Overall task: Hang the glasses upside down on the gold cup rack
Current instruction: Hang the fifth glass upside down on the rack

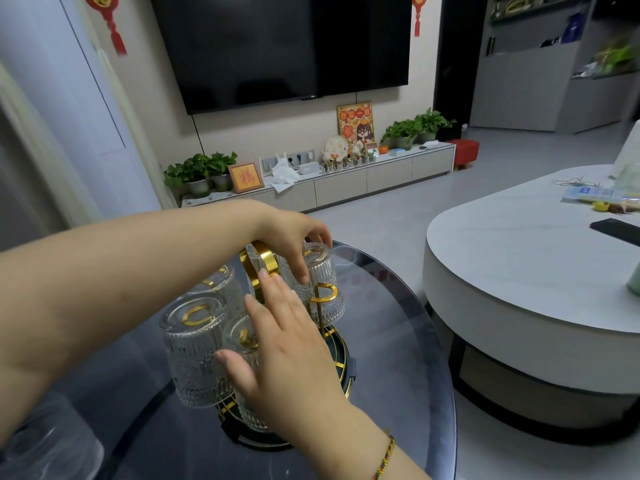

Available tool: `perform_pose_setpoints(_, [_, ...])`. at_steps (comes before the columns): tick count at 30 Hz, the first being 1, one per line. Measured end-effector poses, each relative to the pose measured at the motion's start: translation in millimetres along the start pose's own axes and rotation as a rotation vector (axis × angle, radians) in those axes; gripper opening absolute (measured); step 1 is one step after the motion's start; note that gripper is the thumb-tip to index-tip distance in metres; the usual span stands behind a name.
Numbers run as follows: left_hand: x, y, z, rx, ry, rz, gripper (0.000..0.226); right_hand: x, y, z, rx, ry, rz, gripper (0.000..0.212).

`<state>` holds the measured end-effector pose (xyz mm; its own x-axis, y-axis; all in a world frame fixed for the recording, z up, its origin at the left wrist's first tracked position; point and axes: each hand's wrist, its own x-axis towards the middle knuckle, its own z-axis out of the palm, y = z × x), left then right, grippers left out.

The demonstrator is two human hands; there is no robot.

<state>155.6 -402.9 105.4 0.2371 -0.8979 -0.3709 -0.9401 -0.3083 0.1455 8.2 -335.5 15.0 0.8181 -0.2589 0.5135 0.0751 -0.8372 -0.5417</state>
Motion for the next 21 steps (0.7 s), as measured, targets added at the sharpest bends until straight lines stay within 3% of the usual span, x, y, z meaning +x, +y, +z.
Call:
perform_pose_setpoints(6, [-5, -1, -1, -0.062, 0.026, 0.018, 0.067, 0, 3, 3, -0.038, 0.030, -0.022, 0.062])
perform_pose_setpoints(15, [-98, -8, -14, -0.358, 0.620, 0.058, 0.026, -3, -7, -1, -0.124, 0.062, 0.024, 0.059])
perform_pose_setpoints(19, [-182, -19, 17, -0.562, 0.906, 0.095, 0.013, -7, -37, 4, -0.120, 0.295, -0.063, 0.038])
perform_pose_setpoints(21, [-222, -32, 47, -0.714, 1.031, 0.085, 0.022, -13, -55, 21, -0.098, 0.410, -0.152, 0.027])
